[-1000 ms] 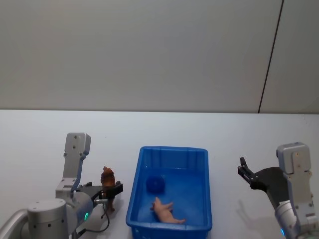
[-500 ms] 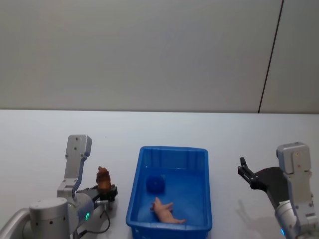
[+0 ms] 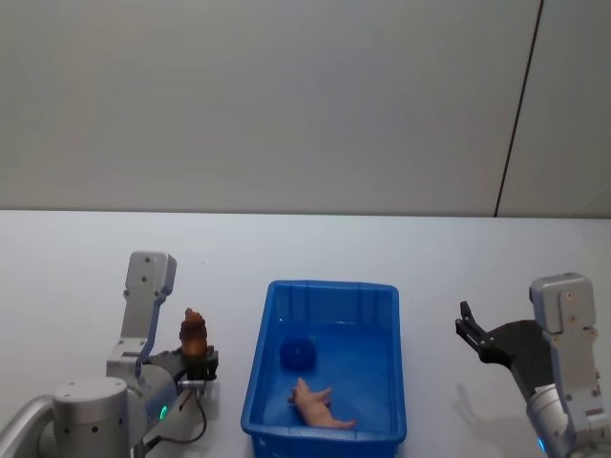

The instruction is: Pick up the two dolls from the table and place them into the box.

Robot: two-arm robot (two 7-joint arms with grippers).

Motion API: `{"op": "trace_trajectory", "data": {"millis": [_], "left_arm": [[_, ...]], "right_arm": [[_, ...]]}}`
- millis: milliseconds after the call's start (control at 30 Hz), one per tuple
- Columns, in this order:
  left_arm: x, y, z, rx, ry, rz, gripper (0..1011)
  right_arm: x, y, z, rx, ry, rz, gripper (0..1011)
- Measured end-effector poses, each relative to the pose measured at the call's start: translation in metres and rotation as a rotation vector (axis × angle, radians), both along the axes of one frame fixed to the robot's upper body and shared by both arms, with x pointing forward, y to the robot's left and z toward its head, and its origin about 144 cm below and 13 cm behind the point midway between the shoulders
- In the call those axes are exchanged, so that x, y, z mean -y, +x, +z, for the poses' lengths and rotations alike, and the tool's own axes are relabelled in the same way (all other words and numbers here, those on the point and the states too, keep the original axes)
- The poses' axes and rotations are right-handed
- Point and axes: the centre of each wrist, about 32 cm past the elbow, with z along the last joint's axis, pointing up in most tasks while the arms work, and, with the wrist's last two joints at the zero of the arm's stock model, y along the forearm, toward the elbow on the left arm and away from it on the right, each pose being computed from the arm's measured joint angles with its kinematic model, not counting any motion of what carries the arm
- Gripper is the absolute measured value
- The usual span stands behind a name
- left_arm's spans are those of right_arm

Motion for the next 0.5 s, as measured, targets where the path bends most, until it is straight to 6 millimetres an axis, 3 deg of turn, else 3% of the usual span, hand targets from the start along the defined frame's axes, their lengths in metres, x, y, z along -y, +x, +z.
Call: {"op": "trace_trajectory", "data": {"millis": [500], "left_arm": [[-0.001,-0.008,0.025,0.178,0.044,-0.106,359]], "right_arm": [[0.0,0.0,0.0,0.0,0.0,0.0,1001]]}}
